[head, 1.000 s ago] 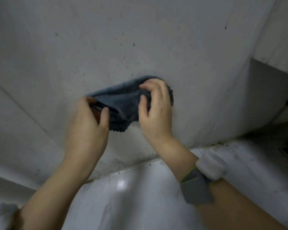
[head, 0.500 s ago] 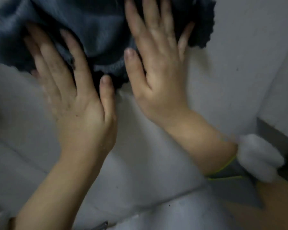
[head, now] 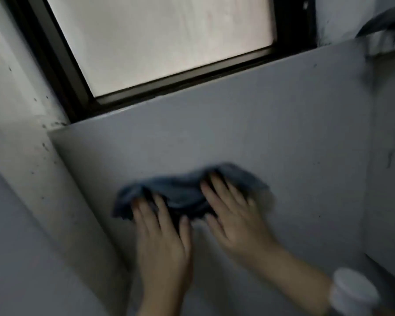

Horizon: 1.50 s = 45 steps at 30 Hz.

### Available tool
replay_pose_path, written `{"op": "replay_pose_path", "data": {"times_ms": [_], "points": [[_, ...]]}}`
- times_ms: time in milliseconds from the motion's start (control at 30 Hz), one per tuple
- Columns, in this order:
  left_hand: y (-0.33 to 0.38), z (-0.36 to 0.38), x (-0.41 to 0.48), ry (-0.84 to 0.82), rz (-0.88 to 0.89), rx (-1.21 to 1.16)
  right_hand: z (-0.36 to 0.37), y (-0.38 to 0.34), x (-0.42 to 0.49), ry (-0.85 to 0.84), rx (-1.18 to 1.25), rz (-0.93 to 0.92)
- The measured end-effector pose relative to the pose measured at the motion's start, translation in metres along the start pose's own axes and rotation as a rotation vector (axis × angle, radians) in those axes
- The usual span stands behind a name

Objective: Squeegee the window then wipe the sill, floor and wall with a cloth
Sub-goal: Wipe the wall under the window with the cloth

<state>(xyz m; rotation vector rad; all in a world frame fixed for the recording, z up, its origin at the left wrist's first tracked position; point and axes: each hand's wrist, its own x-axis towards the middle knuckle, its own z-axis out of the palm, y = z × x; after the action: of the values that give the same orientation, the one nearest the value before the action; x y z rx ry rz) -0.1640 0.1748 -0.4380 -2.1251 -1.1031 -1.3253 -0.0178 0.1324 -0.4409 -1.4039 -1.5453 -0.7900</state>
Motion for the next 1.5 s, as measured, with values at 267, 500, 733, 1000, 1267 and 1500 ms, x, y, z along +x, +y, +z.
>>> {"op": "replay_pose_path", "data": {"times_ms": [267,500,733,1000,1267,1500], "points": [[-0.016,-0.023,0.052,-0.027,-0.026,0.136,-0.001,-0.038,0.056,0.049,0.096,0.059],[0.0,0.009,-0.036,-0.278,-0.002,0.144,0.009,0.0,-0.075,-0.129,0.092,0.094],[0.058,-0.024,0.121,0.101,0.107,0.068,-0.066,0.027,0.101,0.097,0.099,0.126],[0.087,0.039,0.032,0.01,0.375,0.17,-0.028,0.074,-0.047,-0.024,0.043,0.225],[0.142,0.024,0.143,0.154,0.486,0.108,-0.094,0.118,0.062,0.06,0.067,0.301],[0.169,0.081,0.05,-0.109,0.673,0.131,-0.06,0.149,-0.065,-0.085,0.087,0.501]]}}
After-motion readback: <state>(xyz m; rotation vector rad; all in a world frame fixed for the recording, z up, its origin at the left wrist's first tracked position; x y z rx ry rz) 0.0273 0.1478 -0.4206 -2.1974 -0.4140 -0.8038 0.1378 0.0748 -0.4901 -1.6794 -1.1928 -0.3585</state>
